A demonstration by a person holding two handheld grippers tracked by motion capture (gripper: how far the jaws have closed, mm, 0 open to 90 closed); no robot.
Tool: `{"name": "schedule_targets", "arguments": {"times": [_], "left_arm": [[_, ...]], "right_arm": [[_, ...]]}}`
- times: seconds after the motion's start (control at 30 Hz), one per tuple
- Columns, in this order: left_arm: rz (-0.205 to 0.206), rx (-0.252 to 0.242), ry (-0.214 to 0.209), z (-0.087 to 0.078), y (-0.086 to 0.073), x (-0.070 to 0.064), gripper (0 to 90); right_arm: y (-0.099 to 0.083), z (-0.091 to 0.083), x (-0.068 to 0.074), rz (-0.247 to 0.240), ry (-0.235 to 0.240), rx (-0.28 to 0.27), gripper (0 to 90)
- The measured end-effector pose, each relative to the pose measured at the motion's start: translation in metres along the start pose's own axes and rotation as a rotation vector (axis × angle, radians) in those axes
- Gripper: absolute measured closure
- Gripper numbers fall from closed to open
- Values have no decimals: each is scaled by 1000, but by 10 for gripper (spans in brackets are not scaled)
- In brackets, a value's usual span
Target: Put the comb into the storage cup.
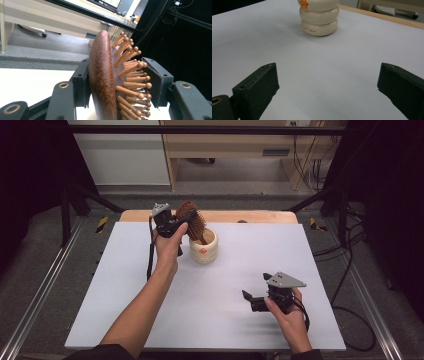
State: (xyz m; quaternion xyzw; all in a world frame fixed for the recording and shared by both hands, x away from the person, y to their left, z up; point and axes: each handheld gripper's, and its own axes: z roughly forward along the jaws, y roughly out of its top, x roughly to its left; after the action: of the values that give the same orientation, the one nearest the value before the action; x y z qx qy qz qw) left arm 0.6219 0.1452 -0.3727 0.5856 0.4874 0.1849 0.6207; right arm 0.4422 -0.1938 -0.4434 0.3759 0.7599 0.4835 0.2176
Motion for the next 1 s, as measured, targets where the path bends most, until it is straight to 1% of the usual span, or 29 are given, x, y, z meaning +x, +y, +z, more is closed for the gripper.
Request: {"name": "schedule_targets", "arguments": {"times": [0.6,0.9,1.0], "left_arm": [[-8,1,8,-1,-1,2,425],[-17,-2,12,0,-1,4,415],[-26,-1,7,0,-1,5,406]], "right_arm": [[0,0,0,-1,1,1,39],[0,0,0,0,1,2,39],[0,0,0,-1,1,3,39]]}}
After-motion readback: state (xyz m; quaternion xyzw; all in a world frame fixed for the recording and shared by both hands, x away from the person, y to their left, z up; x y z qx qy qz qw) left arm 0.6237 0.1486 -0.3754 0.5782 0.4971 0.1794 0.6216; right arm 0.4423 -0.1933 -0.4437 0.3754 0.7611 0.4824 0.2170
